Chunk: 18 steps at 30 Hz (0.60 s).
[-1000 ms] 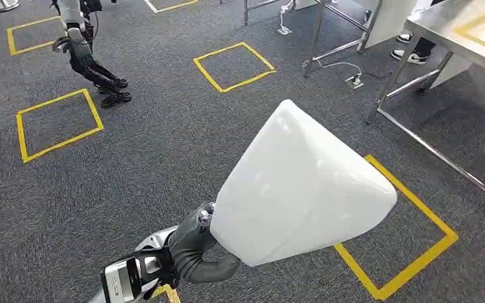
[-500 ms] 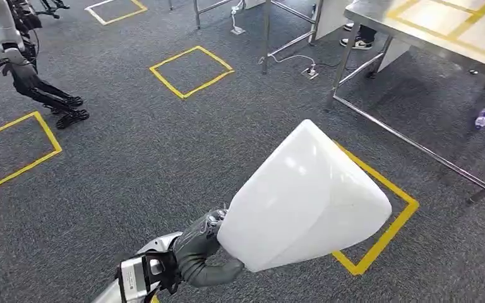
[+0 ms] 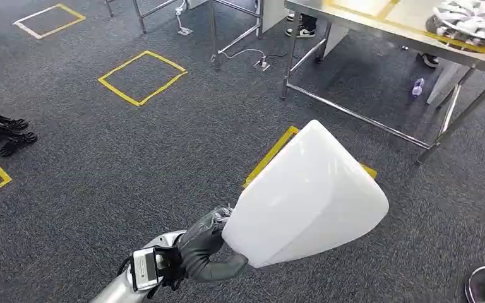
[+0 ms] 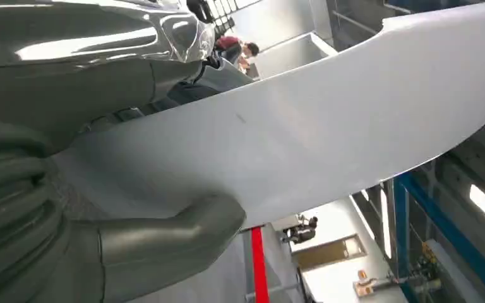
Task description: Take the parts from the cabinet and place them on the table.
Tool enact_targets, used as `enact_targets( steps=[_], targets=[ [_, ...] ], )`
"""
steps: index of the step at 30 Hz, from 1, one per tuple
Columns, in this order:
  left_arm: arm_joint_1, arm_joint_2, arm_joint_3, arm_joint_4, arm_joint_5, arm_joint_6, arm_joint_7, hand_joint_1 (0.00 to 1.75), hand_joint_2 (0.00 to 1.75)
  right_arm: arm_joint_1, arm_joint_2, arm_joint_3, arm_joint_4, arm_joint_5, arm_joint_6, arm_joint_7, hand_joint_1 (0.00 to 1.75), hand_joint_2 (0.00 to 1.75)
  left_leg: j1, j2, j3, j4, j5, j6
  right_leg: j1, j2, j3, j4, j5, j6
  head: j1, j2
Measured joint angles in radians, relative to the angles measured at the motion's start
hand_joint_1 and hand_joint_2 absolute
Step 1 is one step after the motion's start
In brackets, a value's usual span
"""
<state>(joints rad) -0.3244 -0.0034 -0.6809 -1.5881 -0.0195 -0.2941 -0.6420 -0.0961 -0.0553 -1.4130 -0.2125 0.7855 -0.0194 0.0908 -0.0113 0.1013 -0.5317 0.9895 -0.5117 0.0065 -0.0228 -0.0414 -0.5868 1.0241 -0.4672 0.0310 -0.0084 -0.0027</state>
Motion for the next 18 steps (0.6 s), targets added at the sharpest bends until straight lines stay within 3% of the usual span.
enact_targets(
  steps=[3, 4, 5, 6, 8, 9, 10, 12, 13, 14, 15, 17, 18],
  targets=[
    [-0.006, 0.0, -0.002, 0.0, 0.0, 0.0, 0.003, 1.75, 1.75, 0.007, 0.002, 0.0, 0.0, 0.002, 0.0, 0.0, 0.0, 0.0, 0.004, 0.021, 0.003, -0.001, -0.002, -0.012, 0.002, 0.023, -0.005, 0.001, 0.002, -0.017, 0.001, 0.0],
    [-0.009, 0.001, -0.002, 0.0, 0.0, -0.001, 0.005, 1.75, 1.75, 0.008, 0.002, 0.0, 0.0, 0.002, 0.0, 0.001, 0.0, 0.0, 0.008, -0.012, -0.006, 0.013, -0.017, -0.022, -0.003, 0.031, -0.004, -0.001, 0.005, -0.022, 0.001, 0.0],
    [-0.01, 0.001, -0.002, 0.0, 0.001, -0.001, 0.006, 1.75, 1.75, 0.006, 0.002, 0.0, 0.0, 0.001, -0.001, 0.002, 0.0, 0.0, 0.01, -0.058, -0.025, 0.062, -0.051, -0.026, -0.004, 0.039, -0.006, -0.001, 0.007, -0.03, -0.003, 0.0],
    [-0.01, 0.004, -0.001, 0.0, 0.001, -0.002, 0.007, 1.75, 1.75, 0.004, 0.002, 0.0, 0.0, 0.001, -0.002, 0.002, 0.0, 0.0, 0.012, -0.084, -0.063, 0.143, -0.093, -0.027, -0.004, 0.047, -0.01, -0.001, 0.009, -0.033, -0.002, 0.0],
    [-0.008, 0.01, -0.003, 0.006, 0.001, -0.002, 0.009, 1.75, 1.75, 0.003, 0.002, 0.0, 0.0, 0.002, -0.001, 0.002, 0.0, 0.0, 0.013, -0.097, -0.141, 0.299, -0.152, -0.027, -0.002, 0.07, -0.015, 0.0, 0.013, -0.038, -0.003, 0.0],
    [-0.006, 0.013, -0.003, 0.009, 0.001, -0.002, 0.009, 1.75, 1.75, 0.004, 0.004, 0.0, 0.0, 0.002, -0.002, 0.003, 0.0, 0.0, 0.012, -0.097, -0.157, 0.327, -0.151, -0.026, -0.001, 0.081, -0.017, 0.0, 0.014, -0.038, -0.002, 0.0],
    [-0.004, 0.014, -0.003, 0.01, 0.001, -0.002, 0.01, 1.75, 1.75, 0.005, 0.006, 0.0, 0.0, 0.002, -0.002, 0.003, 0.0, 0.0, 0.012, -0.098, -0.148, 0.304, -0.126, -0.023, -0.001, 0.094, -0.017, 0.0, 0.015, -0.037, -0.003, 0.0],
    [-0.004, 0.016, -0.003, 0.01, 0.001, -0.002, 0.011, 1.75, 1.75, 0.007, 0.006, 0.0, 0.0, 0.004, -0.001, 0.003, 0.0, 0.0, 0.012, -0.115, -0.069, 0.143, -0.037, -0.013, 0.0, 0.122, -0.016, 0.0, 0.019, -0.032, -0.002, 0.0],
    [-0.005, 0.016, -0.003, 0.01, 0.001, -0.002, 0.012, 1.75, 1.75, 0.006, 0.006, 0.0, 0.0, 0.004, 0.0, 0.003, 0.0, 0.0, 0.012, -0.153, -0.021, 0.05, 0.0, -0.003, -0.002, 0.134, -0.016, -0.001, 0.021, -0.03, -0.003, 0.0],
    [-0.005, 0.016, -0.002, 0.01, 0.001, -0.002, 0.014, 1.75, 1.75, 0.004, 0.013, 0.0, 0.0, 0.004, 0.002, 0.003, 0.0, 0.0, 0.012, -0.193, -0.001, 0.008, -0.01, 0.004, 0.002, 0.142, -0.02, 0.002, 0.022, -0.026, 0.0, 0.0],
    [-0.005, 0.018, -0.001, 0.009, 0.001, -0.002, 0.014, 1.75, 1.75, 0.003, 0.009, 0.0, -0.001, 0.006, 0.002, 0.003, 0.0, 0.0, 0.013, -0.181, 0.0, 0.0, -0.01, 0.0, -0.001, 0.152, -0.026, 0.001, 0.024, -0.021, -0.002, 0.0],
    [-0.005, 0.017, 0.0, 0.007, 0.0, -0.001, 0.017, 1.75, 1.75, 0.008, 0.011, 0.001, 0.0, 0.011, 0.007, 0.003, 0.0, 0.0, 0.003, -0.165, 0.0, 0.001, -0.01, 0.005, -0.01, 0.174, -0.03, -0.006, 0.032, -0.004, -0.002, 0.0],
    [-0.005, 0.015, 0.0, 0.006, 0.0, -0.002, 0.017, 1.75, 1.75, 0.011, 0.011, 0.001, -0.001, 0.012, 0.007, 0.003, 0.0, 0.0, 0.008, -0.153, 0.004, -0.007, -0.004, 0.012, -0.008, 0.186, -0.037, -0.01, 0.035, 0.005, -0.002, 0.0]
  ],
)
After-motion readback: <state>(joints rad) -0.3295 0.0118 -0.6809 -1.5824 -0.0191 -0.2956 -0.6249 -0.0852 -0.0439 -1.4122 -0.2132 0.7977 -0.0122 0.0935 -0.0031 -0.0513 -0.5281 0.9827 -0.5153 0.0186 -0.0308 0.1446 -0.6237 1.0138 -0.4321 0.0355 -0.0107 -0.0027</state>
